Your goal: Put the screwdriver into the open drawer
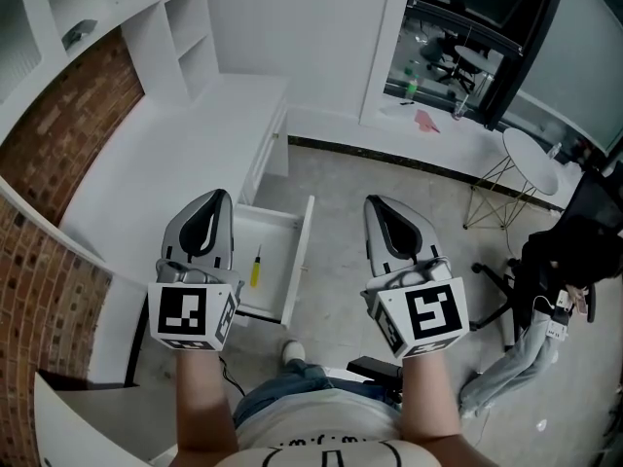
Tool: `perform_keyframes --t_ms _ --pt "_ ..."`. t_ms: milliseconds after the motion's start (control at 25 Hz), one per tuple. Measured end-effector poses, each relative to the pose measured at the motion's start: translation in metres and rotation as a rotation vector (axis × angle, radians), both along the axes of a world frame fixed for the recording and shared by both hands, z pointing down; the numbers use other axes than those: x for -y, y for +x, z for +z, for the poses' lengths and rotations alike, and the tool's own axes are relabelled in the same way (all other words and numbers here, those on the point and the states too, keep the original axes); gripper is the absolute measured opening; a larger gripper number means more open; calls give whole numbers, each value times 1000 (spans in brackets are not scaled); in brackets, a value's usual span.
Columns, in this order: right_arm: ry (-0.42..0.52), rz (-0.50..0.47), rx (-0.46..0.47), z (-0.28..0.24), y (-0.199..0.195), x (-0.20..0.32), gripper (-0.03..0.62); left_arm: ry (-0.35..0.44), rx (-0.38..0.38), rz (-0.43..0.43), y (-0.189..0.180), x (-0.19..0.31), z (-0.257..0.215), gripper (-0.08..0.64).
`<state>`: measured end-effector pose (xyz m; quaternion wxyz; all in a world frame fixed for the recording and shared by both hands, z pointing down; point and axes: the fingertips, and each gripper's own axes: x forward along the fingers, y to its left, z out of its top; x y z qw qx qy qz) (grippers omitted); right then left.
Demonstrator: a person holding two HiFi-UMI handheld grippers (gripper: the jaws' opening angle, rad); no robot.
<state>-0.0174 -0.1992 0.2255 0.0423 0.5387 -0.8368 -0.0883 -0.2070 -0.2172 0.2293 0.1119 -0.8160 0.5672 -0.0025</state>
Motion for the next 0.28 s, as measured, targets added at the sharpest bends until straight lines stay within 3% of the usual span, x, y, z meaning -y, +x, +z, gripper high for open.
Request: perform_keyframes --t_ms 280 --pt "-3 -9 -14 0 -2 2 8 47 8 17 3 -4 -11 14"
